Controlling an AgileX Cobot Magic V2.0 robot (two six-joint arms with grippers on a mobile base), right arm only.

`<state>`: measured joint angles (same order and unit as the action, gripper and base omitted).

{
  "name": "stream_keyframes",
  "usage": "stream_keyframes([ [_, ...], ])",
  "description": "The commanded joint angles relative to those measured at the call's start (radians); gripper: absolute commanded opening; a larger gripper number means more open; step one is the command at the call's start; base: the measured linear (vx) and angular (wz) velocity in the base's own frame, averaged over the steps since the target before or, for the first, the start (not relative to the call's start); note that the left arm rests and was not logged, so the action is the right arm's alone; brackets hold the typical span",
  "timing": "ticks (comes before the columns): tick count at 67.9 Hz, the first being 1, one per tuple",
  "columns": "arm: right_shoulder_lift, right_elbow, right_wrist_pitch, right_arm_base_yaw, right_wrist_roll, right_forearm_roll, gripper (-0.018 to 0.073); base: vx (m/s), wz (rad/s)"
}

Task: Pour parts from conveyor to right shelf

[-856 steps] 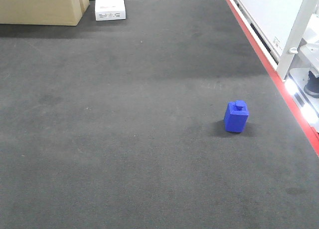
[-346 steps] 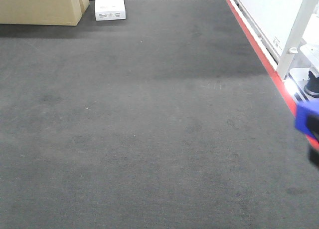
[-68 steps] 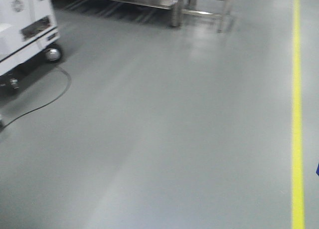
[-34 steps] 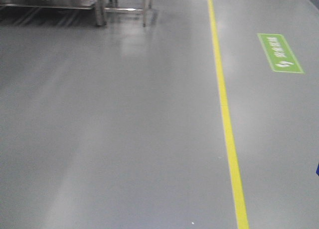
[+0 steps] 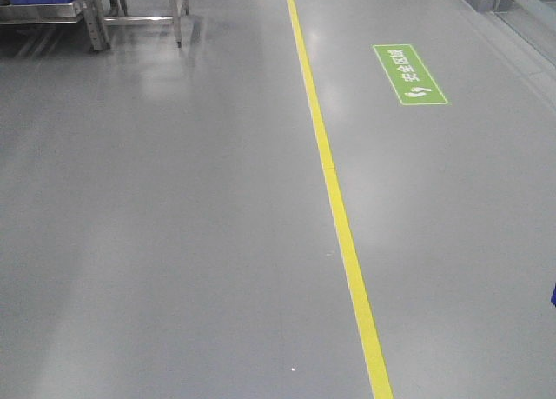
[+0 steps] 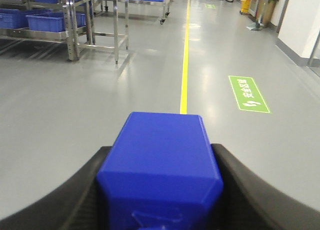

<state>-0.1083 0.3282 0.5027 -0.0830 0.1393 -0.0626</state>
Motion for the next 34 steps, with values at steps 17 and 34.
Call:
stream_keyframes([
  [17, -0.012, 0.026, -0.081, 0.003, 0.004, 0.005, -0.0006, -0.02, -0.08],
  [34, -0.012, 0.026, -0.081, 0.003, 0.004, 0.005, -0.0006, 0.01, -0.03],
])
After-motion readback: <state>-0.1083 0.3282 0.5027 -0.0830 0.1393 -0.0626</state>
